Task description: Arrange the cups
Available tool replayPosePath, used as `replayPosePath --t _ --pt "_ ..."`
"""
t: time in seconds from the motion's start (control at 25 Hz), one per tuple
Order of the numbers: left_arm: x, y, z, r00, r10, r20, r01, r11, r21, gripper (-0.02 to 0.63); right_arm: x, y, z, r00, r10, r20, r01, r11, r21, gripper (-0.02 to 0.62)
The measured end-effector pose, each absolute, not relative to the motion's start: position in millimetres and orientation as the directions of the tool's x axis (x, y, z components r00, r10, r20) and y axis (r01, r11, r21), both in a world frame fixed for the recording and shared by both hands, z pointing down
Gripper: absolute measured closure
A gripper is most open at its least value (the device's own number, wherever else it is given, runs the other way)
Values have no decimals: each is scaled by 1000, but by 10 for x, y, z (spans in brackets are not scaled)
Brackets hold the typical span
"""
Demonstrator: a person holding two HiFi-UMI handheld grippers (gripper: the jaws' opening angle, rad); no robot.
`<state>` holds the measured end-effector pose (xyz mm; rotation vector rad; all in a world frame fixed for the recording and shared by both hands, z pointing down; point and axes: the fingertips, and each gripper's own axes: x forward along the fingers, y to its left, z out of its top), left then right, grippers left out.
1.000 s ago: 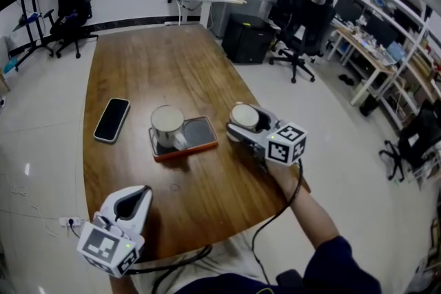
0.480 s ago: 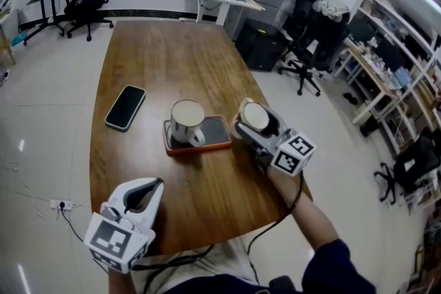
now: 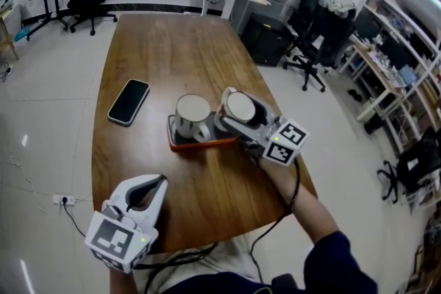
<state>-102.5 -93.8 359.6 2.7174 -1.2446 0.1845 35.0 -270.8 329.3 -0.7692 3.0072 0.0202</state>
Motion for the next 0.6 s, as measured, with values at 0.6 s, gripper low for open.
replayPosePath --t 0.6 --pt "-1024 -935 3571 653 -738 170 -756 -650 76 603 122 -2702 3439 -909 -412 61 -414 910 -29 204"
